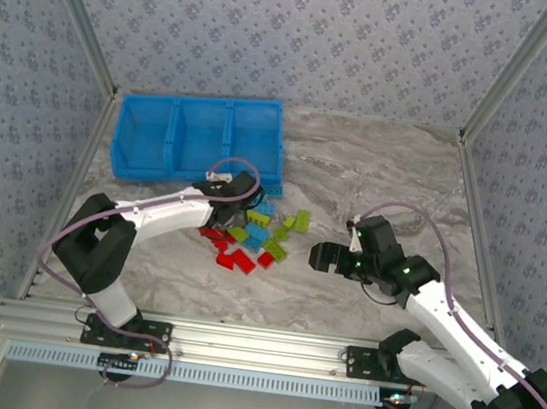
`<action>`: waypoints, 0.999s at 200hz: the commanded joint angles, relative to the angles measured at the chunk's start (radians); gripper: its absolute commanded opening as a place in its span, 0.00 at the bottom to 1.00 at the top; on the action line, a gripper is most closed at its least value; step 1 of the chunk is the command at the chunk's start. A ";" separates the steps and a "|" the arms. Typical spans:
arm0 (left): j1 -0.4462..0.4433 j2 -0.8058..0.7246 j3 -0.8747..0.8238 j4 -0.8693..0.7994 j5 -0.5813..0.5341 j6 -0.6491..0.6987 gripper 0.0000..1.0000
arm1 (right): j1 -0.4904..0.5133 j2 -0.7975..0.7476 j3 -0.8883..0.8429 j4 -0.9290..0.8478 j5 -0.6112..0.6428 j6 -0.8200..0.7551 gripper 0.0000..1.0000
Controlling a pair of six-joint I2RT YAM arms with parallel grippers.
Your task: Sort the legos into containers by color
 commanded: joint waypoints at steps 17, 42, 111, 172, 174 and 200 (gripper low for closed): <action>0.070 0.023 0.041 0.055 0.014 0.056 0.68 | 0.005 0.021 0.004 0.001 0.024 0.014 0.98; 0.132 0.095 0.068 0.089 0.077 0.066 0.64 | 0.006 0.014 -0.001 -0.004 0.020 0.041 0.98; 0.164 0.224 0.141 0.125 0.133 0.129 0.37 | 0.014 -0.020 0.037 -0.009 -0.004 0.038 0.98; 0.162 0.118 0.092 0.120 0.157 0.137 0.19 | 0.048 -0.012 0.089 0.033 0.007 0.052 0.98; 0.162 0.113 0.091 0.119 0.161 0.139 0.18 | 0.050 -0.011 0.090 0.035 0.008 0.052 0.98; 0.160 0.016 0.076 0.096 0.191 0.157 0.14 | 0.065 0.008 0.125 0.070 0.008 0.059 0.97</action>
